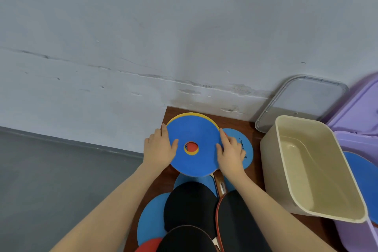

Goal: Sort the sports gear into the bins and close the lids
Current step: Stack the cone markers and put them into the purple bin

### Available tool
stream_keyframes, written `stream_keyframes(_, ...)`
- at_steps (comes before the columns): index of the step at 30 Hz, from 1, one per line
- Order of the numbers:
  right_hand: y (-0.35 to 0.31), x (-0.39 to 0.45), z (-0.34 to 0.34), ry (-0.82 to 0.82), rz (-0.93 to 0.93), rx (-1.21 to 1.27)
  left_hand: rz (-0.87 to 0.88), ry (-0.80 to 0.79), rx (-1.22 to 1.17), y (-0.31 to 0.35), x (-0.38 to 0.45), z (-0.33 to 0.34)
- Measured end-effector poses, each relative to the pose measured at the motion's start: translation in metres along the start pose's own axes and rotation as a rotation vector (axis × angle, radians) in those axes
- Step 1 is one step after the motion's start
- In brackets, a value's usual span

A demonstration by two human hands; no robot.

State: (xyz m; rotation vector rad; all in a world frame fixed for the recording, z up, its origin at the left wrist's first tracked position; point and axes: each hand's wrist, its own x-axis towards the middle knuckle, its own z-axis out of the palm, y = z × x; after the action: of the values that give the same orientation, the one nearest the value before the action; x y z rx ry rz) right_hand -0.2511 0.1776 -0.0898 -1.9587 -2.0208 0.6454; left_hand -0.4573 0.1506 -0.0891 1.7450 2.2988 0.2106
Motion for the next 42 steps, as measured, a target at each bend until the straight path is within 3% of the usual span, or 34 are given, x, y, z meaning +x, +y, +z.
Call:
stream_keyframes(9, -0.008, -0.007, 0.001, 0.126, -0.079, 0.197, 0.059, 0.087, -0.166, 0.001, -0.007, 0.002)
stream_keyframes(15, -0.004, -0.027, -0.041, 0.24, -0.176, 0.21, 0.144, 0.267, -0.269, 0.026, -0.032, -0.033)
stream_keyframes(25, 0.054, -0.084, -0.148, 0.463, -0.356, 0.336, 0.357, 0.499, -0.264, 0.136, -0.075, -0.071)
stream_keyframes(34, 0.204, -0.12, -0.238, 0.541, -0.242, 0.359, 0.477, 0.439, -0.242, 0.306, -0.121, -0.041)
stream_keyframes(42, 0.321, -0.109, -0.282, 0.447, -0.17, 0.197, 0.388, 0.146, -0.31, 0.424, -0.135, 0.014)
